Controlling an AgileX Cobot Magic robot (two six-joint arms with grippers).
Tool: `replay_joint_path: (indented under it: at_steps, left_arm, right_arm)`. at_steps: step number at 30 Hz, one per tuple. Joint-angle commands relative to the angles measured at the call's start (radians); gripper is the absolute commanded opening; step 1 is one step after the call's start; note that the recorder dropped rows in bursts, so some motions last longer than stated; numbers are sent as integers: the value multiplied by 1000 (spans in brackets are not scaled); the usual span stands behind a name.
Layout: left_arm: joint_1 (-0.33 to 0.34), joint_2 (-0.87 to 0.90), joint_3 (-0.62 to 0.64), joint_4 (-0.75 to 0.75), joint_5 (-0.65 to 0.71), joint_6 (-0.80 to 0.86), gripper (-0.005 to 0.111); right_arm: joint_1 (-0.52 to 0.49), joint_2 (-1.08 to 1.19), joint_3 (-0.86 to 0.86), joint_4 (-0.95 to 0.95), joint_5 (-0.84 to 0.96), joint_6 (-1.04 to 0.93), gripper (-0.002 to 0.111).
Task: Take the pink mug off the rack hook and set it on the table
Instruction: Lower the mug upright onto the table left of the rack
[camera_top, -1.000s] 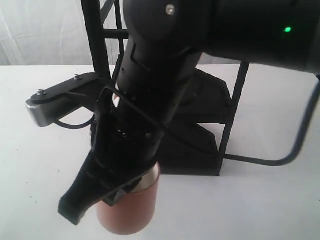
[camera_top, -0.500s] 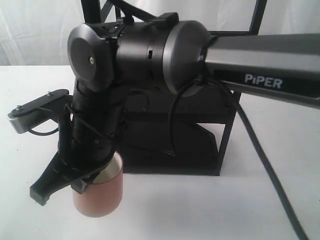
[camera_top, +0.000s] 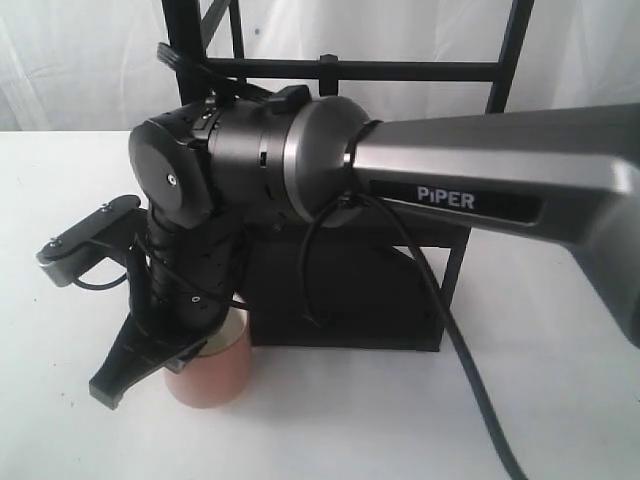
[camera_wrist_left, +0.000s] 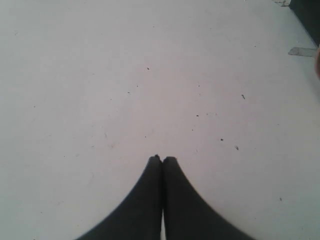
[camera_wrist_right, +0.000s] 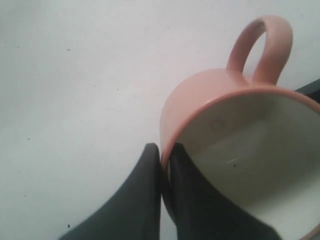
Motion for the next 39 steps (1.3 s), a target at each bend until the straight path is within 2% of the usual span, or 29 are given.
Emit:
replay_joint_path:
  at_steps: [1, 15, 39]
  left_arm:
    - [-7, -3, 4, -4, 15, 1, 0]
    - [-7, -3, 4, -4, 15, 1, 0]
    - [-7, -3, 4, -4, 15, 1, 0]
  right_arm:
    - [-6, -7, -5, -9, -51, -3, 0]
    - [-6, 4, -4, 8, 42, -3, 0]
    - [-6, 11, -4, 17, 23, -3, 0]
